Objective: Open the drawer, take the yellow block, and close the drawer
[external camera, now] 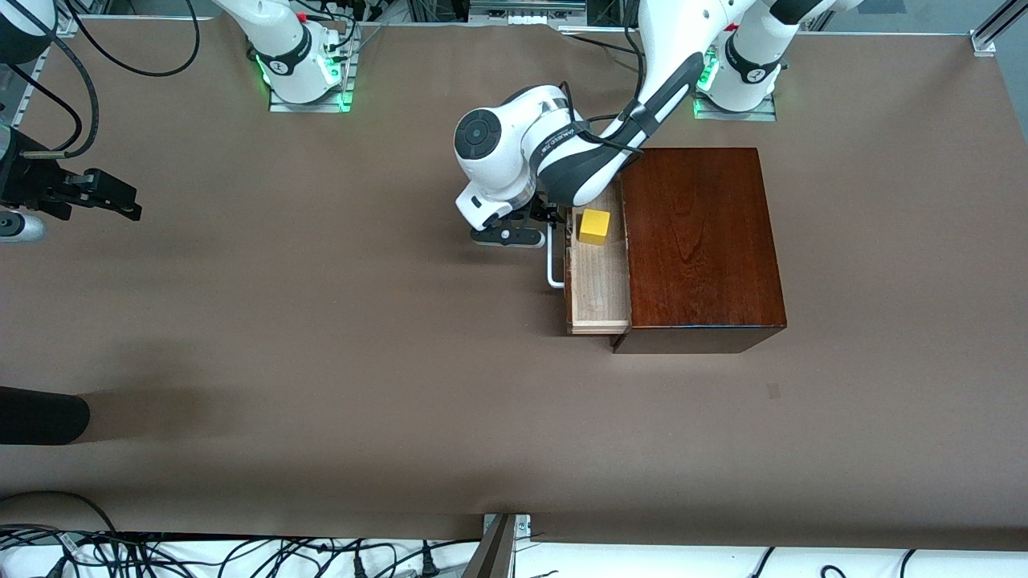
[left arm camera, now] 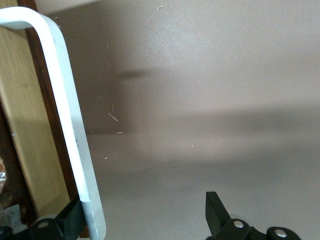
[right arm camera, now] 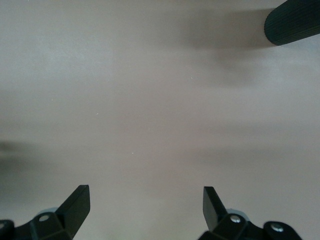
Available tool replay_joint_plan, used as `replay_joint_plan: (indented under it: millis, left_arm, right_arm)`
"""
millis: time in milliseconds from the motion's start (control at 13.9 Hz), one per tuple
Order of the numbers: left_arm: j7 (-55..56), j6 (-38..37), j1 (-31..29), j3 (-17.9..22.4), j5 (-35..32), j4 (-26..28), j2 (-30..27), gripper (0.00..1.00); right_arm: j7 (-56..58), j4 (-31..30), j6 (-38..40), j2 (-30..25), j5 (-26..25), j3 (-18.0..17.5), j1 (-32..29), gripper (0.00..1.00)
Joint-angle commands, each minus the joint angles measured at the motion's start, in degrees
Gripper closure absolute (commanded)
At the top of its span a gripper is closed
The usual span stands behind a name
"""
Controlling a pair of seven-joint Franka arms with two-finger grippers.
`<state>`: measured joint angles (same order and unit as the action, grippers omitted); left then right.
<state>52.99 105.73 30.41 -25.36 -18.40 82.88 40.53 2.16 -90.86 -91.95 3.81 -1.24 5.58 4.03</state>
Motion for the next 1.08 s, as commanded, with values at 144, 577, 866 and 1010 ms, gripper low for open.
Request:
replay_joint_plan:
  millis: [144, 577, 866, 1010]
  left_arm:
    - [0.0, 5.5, 3.2, -0.6, 4.7, -5.5, 3.4, 0.00]
    - [-0.5, 5.5, 3.2, -0.4, 4.5, -5.3, 3.0, 0.00]
    - [-0.7, 2.0, 2.5, 1.4, 4.4, -4.5, 0.3, 0.00]
    - [-0.8, -1.7, 2.4, 1.5, 4.2, -4.2, -0.7, 0.00]
  right_arm:
    - [-0.7, 0.5, 0.0, -0.2, 0.2, 0.3, 0.2, 0.00]
    - [-0.6, 0.5, 0.2, -0.2, 0.2, 0.3, 0.2, 0.00]
    - [-0.6, 0.5, 0.3, -0.2, 0.2, 0.3, 0.2, 0.00]
    - [-0.7, 0.5, 0.1, -0.3, 0.3, 0.3, 0.2, 0.00]
